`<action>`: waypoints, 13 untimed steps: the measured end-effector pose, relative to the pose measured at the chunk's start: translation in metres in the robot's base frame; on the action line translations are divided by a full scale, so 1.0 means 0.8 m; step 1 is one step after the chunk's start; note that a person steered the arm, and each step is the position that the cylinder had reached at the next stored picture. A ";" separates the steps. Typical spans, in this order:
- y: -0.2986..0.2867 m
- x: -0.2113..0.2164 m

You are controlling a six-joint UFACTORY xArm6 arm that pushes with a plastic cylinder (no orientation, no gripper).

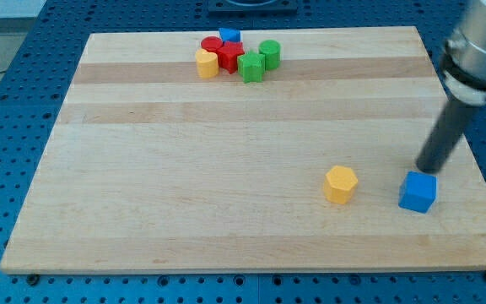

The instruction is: Push the yellow heart to the center

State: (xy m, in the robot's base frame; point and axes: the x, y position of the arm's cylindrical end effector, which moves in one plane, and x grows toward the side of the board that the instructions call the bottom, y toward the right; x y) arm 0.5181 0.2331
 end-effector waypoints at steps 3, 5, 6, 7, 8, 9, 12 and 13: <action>-0.009 -0.054; -0.106 -0.233; -0.106 -0.332; -0.176 -0.380; -0.303 -0.364; -0.398 -0.305; -0.476 -0.257; -0.509 -0.194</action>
State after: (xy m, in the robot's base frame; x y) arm 0.3628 -0.1740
